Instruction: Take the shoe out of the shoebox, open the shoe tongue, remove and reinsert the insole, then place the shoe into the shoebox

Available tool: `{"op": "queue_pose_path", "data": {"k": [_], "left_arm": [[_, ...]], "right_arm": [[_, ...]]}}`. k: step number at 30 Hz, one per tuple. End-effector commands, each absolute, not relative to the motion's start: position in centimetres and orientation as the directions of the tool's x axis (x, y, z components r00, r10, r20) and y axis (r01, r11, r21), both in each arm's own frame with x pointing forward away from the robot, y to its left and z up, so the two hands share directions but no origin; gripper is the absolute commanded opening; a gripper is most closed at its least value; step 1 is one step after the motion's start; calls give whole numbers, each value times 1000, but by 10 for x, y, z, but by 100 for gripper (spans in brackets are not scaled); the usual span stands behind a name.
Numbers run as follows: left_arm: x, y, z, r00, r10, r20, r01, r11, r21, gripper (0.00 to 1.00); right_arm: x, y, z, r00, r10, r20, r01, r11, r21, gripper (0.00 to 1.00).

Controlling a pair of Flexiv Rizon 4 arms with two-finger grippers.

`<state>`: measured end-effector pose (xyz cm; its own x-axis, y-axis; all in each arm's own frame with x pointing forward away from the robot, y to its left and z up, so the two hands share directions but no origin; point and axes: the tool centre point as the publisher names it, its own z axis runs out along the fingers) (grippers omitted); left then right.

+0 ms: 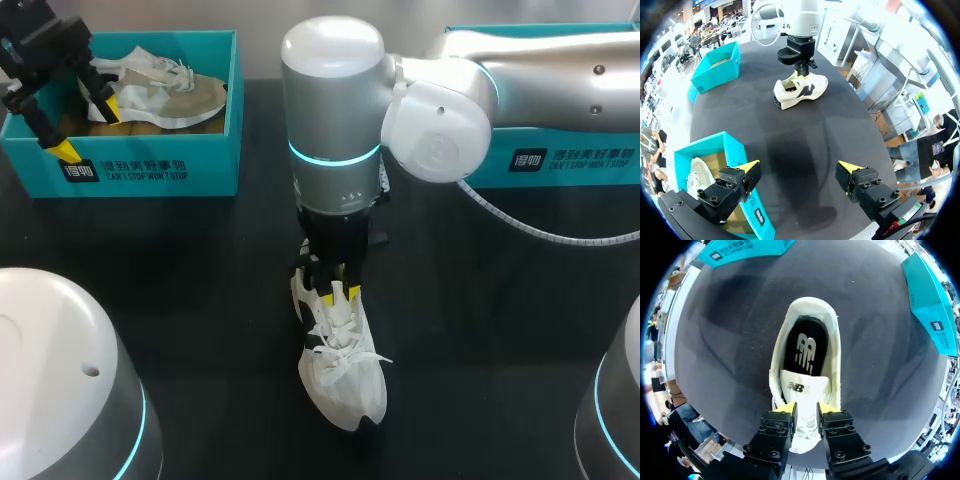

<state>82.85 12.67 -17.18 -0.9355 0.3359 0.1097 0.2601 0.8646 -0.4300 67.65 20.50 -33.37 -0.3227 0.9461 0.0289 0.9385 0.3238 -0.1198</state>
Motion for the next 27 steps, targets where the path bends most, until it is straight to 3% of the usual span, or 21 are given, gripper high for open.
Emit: {"op": "queue_pose_path", "data": {"k": [1,11,21,24,25,26,27], "left_arm": [[829,127,-172,-935,337,111,261,865,-429,100],[829,127,-172,-935,337,111,261,865,-429,100],[829,127,-172,-935,337,111,261,865,-429,100],[829,127,-172,-935,337,111,261,865,-429,100],[829,127,-172,-935,337,111,261,865,-429,100],[829,127,-172,-935,337,111,261,865,-429,100],[829,127,-172,-935,337,111,261,865,-429,100]], "right_arm": [[690,207,-353,-329,943,49,931,333,-146,27],[696,205,-306,-419,908,-24,903,414,-113,27],[705,186,-271,-679,734,-24,734,677,-54,33],[707,180,-264,-751,659,-26,660,751,-34,47],[708,178,-260,-778,627,-28,628,778,-23,84],[708,177,-257,-808,589,-24,589,808,-9,100],[709,177,-256,-820,571,-28,571,821,-10,100]]}}
